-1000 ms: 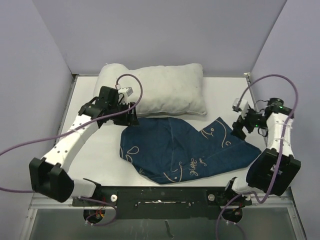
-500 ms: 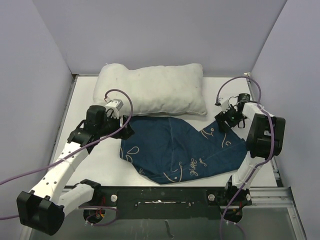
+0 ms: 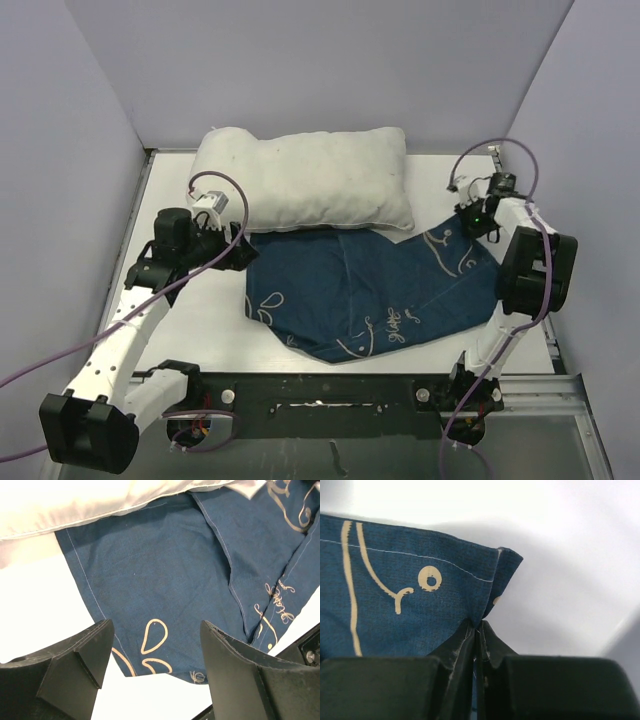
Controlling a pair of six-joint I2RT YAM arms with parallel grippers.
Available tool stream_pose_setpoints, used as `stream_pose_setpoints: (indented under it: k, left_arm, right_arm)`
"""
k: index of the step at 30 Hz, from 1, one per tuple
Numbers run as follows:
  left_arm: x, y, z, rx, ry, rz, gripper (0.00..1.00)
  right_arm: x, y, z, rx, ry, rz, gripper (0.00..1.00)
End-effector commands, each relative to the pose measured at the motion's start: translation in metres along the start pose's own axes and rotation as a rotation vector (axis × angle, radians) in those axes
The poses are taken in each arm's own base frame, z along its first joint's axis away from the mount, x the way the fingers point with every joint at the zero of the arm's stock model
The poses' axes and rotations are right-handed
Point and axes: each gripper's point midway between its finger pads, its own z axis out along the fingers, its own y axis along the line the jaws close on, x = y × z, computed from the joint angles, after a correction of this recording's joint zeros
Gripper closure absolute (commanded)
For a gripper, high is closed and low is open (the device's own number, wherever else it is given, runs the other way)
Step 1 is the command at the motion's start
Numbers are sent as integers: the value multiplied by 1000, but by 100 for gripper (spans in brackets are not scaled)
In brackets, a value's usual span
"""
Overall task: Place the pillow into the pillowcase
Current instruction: Adjust the pillowcase at the center of the board.
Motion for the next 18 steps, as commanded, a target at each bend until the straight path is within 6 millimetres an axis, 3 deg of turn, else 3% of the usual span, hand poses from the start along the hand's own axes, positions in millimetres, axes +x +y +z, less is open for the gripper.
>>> stream_pose_setpoints:
  k: [1, 3, 7, 10, 12, 14, 16, 18]
  left_arm:
    - [-20, -10, -5, 61, -80, 26, 32]
    - [-21, -9, -5, 62, -82, 20, 32]
    - [-21, -7, -6, 59, -89, 16, 32]
    - [-19, -7, -5, 65, -85, 9, 31]
    - [-16, -9, -2, 90, -74, -7, 30]
    - [-9, -13, 4, 130, -45, -45, 28]
    - [2, -15, 12, 150, 18, -114, 28]
    - [19, -14, 22, 142, 106, -204, 28]
  right_arm:
    - [-58, -127, -77, 406, -200, 93, 100]
    - [-64, -148, -93, 487, -217, 113, 99]
    - [-64, -140, -90, 470, -176, 106, 61]
    - [-78, -117, -109, 413, -272, 64, 39]
    - [-91, -71, -119, 243, -355, -40, 23]
    - [-98, -6, -133, 2, -447, -185, 14]
    - [-89, 66, -150, -259, -541, -365, 1]
    - [-71, 128, -165, -433, -640, -631, 2]
